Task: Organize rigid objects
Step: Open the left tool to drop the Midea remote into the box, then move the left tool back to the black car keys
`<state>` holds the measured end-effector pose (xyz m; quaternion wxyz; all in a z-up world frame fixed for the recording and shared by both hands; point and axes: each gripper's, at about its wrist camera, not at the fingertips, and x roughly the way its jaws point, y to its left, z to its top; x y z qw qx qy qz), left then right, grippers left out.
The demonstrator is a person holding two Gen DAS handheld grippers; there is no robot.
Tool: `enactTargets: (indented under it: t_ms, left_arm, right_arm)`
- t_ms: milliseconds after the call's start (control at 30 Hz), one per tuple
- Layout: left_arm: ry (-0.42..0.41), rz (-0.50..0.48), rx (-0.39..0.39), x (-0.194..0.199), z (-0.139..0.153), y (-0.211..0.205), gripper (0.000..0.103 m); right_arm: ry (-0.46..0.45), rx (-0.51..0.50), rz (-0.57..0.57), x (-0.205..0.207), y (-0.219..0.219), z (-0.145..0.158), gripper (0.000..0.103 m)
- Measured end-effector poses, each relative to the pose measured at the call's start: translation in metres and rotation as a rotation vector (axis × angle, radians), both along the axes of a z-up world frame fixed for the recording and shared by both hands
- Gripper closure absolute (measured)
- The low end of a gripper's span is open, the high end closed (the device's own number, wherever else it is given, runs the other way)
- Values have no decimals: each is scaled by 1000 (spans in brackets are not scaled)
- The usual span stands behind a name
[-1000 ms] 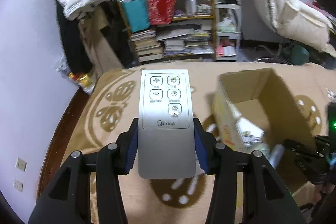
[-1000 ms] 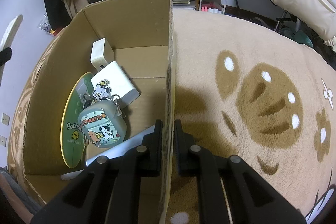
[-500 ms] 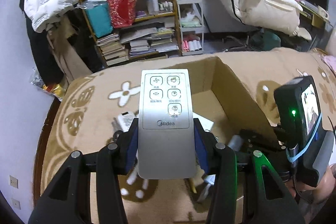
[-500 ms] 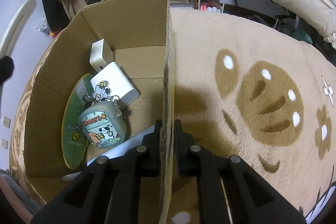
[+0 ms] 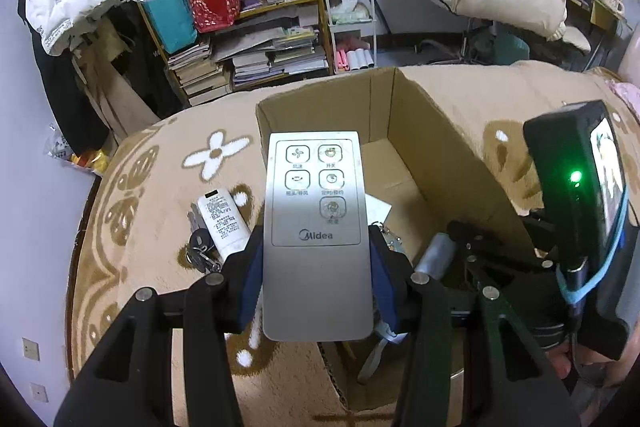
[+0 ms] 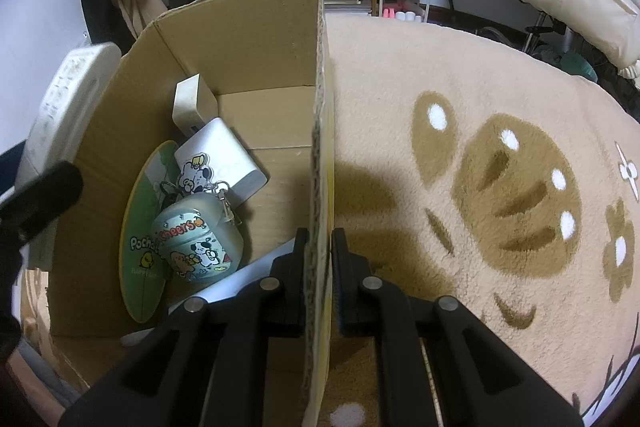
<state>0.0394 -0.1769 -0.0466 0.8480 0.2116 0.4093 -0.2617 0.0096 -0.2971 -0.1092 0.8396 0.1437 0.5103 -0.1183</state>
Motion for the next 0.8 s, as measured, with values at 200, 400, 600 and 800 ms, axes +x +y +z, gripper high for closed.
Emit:
enactTargets:
  t_ms: [200, 400, 600, 800]
  left_arm:
    - [3, 1, 23, 2, -4, -3, 56]
    - [-1, 10, 12, 4, 0, 1, 54]
    - [-75, 13, 36, 1, 13, 6, 40]
    - [-145, 46, 34, 11, 28, 22, 5]
  right_arm:
    - [0, 0, 1, 0, 0, 0, 92]
    - [-1, -3, 3, 1, 5, -1, 92]
    - [0, -7, 7, 2, 8, -2, 92]
    - [0, -5, 7, 2, 8, -2, 92]
